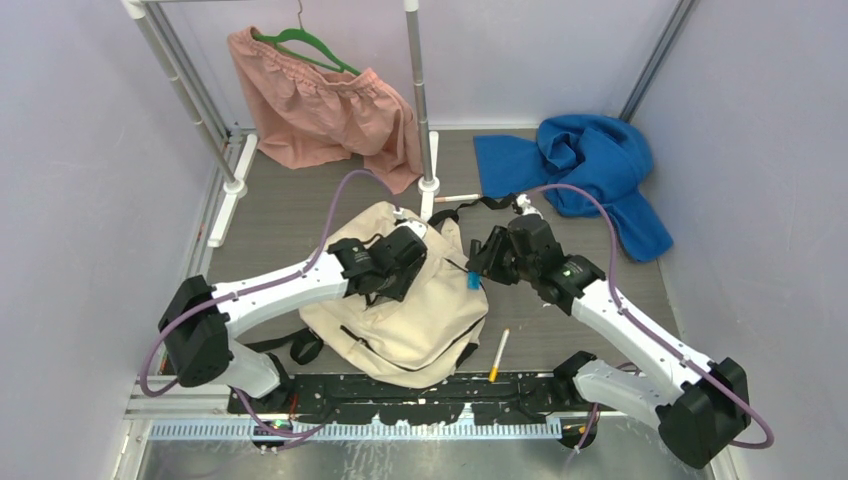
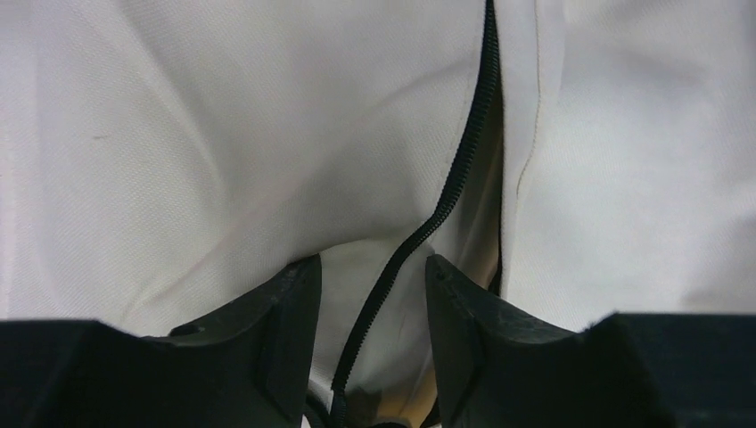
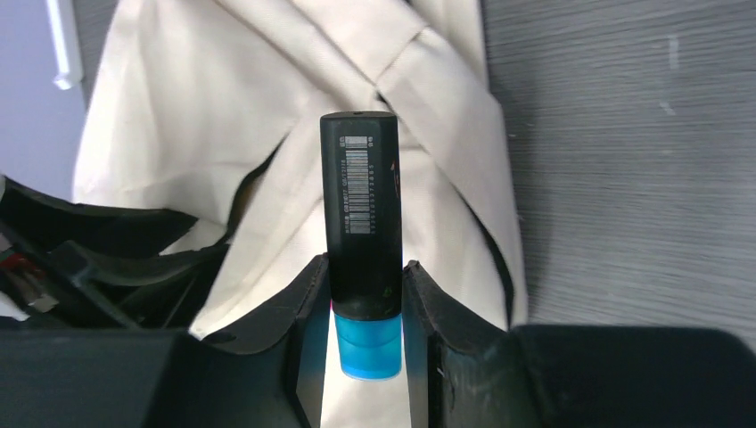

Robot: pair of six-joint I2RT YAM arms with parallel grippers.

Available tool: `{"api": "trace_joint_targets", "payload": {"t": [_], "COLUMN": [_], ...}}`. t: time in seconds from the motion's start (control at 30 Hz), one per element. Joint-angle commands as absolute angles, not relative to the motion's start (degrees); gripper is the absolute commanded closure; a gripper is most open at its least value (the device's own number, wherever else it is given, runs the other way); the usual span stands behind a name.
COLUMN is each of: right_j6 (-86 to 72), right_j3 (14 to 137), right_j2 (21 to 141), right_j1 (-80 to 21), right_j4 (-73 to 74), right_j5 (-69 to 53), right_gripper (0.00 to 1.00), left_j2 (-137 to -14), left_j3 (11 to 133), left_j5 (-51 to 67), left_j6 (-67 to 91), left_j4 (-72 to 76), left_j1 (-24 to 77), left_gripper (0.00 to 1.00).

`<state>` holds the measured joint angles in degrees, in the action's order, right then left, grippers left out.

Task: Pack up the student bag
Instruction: Pick up the stationery from the center of the board.

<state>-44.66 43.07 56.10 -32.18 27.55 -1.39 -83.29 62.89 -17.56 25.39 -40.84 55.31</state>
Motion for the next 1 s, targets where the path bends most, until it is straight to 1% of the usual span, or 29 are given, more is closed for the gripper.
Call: {"api": "trace_joint_targets", "payload": {"t": [0.0,0.07,0.23,0.33,0.37,0.4,0.43,0.47,0.7,0.8,0.97], "right_j6": [-47.8,-48.3,-49.3,-50.5,-50.9,-51.5,-51.9,-52.2,-53.9,-54.4,-53.3], "right_j3": [46.2,46.3,46.2,45.4,45.1,44.8,44.6,44.7,45.1,43.2,43.7], "right_j2": [58.5,59.1,59.9,60.1,60.1,60.4,60.8,61.4,65.9,66.5,70.7], "right_j1": [-32.9,-33.4,-35.0,-36.2,-36.9,-37.6,-38.7,-39.8,-46.1,-46.4,-46.4], "right_j4": [18.5,17.5,15.6,13.9,13.0,12.2,11.3,10.6,8.8,5.8,3.9], "right_j5": [-6.9,-7.5,-7.8,-8.0,-8.1,-8.1,-8.1,-8.1,-7.7,-8.7,-13.0], "right_gripper": [0.99,0.99,0.99,0.99,0.99,0.99,0.99,0.99,0.99,0.99,0.99], "left_j2": [-86.5,-87.0,-86.8,-86.7,-86.4,-85.9,-85.1,-84.4,-77.5,-73.4,-67.4], "left_j3": [65.9,66.7,67.3,68.9,69.5,69.7,69.7,69.6,68.8,67.0,63.5], "left_j5": [-29.6,-32.2,-38.1,-43.6,-44.4,-44.4,-43.8,-42.9,-37.3,-32.5,-23.8], "left_j6": [30.7,32.4,35.2,38.8,39.9,39.9,39.3,38.8,37.4,35.1,33.3], "left_j4": [-47.7,-49.8,-51.6,-55.2,-55.9,-55.8,-55.1,-54.3,-51.3,-47.5,-41.2], "left_j1": [55.4,55.4,55.3,55.3,55.3,55.3,55.3,55.3,55.3,55.3,55.3], "left_gripper": [0.56,0.59,0.59,0.65,0.69,0.77,0.91,0.99,1.00,1.00,1.00]}}
